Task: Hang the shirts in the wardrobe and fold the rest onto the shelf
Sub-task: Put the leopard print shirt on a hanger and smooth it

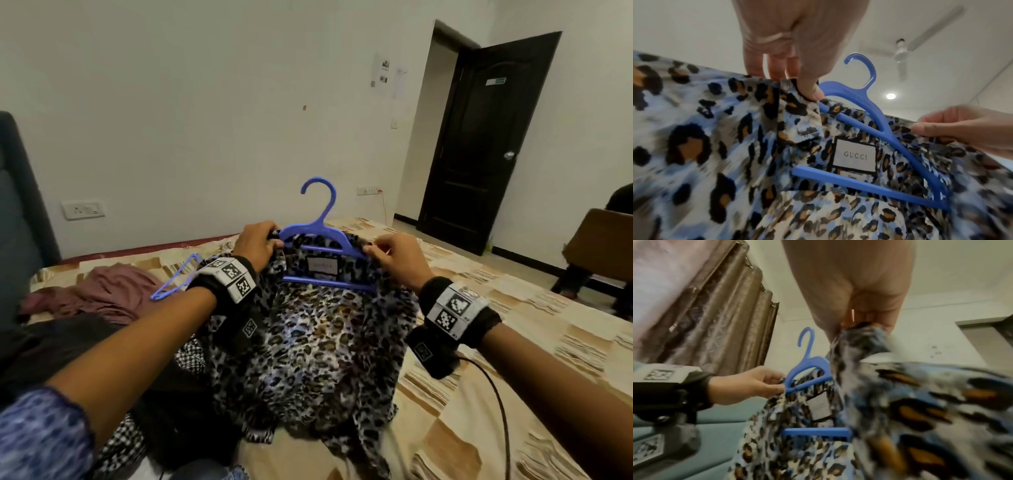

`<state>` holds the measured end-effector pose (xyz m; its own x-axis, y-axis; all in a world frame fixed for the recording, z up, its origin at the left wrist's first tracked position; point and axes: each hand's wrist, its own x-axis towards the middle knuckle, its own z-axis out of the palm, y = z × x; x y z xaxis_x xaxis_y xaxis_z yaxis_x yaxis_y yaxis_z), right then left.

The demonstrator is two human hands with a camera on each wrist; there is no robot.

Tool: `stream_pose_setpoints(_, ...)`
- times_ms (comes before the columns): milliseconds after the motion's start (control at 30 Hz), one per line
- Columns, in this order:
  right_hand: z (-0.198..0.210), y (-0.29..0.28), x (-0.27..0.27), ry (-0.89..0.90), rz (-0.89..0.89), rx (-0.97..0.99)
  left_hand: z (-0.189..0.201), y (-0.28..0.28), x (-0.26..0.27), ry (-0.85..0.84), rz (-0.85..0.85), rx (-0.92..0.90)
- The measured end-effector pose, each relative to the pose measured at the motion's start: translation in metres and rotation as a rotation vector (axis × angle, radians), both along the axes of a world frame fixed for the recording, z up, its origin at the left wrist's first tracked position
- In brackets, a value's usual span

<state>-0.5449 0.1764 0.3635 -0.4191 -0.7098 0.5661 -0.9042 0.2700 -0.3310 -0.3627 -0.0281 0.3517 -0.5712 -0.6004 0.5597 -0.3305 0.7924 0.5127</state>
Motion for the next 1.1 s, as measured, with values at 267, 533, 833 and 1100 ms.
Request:
stream_pose_setpoints(267,0.022,0.016,0.001,-0.444,0.189,0.293,0.017,0.005,-0.002,0.038,-0.027,-0.05)
stream_pose_setpoints(533,0.062,-0.018,0.025,-0.377,0.506,-0.162,0.029,0.016,-0.008,0.106,-0.112,-0.031)
stream_pose_setpoints(833,0.057,-0.032,0.028,-0.167,0.385,-0.145,0.035,0.024,-0.007,0.267,-0.23,0.066)
stream_pose_setpoints(1100,0.041,-0.039,0.017,-0.089,0.217,-0.322,0.046,0.042,-0.016,0.111,-0.283,0.081)
